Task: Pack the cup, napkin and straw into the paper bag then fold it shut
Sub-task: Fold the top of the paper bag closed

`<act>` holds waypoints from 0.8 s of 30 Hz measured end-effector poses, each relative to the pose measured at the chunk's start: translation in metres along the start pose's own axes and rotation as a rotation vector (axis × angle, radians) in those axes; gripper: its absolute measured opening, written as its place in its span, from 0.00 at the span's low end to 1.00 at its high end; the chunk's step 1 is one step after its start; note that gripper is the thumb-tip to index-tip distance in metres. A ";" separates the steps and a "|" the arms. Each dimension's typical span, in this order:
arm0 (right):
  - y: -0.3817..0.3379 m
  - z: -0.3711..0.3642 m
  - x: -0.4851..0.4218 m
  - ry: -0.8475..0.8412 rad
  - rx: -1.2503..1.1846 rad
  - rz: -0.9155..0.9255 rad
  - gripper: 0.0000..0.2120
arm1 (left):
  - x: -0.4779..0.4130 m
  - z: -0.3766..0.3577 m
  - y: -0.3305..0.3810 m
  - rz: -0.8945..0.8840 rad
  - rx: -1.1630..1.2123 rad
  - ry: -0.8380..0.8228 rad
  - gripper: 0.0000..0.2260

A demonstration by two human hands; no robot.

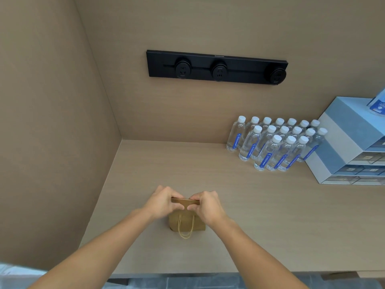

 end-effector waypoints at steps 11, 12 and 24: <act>0.029 0.006 0.006 -0.009 0.039 -0.090 0.02 | -0.006 0.001 -0.031 0.049 -0.045 -0.104 0.14; 0.031 0.006 0.007 0.004 0.033 -0.092 0.02 | -0.006 0.001 -0.034 0.059 -0.025 -0.086 0.13; 0.046 -0.002 0.000 0.083 -0.264 -0.179 0.05 | -0.008 0.000 -0.050 0.042 0.263 0.054 0.04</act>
Point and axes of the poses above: each hand's wrist, its own x-axis away from the middle knuckle, its own z-axis out of the back of the hand, y = z × x, the point moved 2 cm from there along -x, towards the middle knuckle, and after that the axes turned 1 degree about -z, right-handed, at the moved point
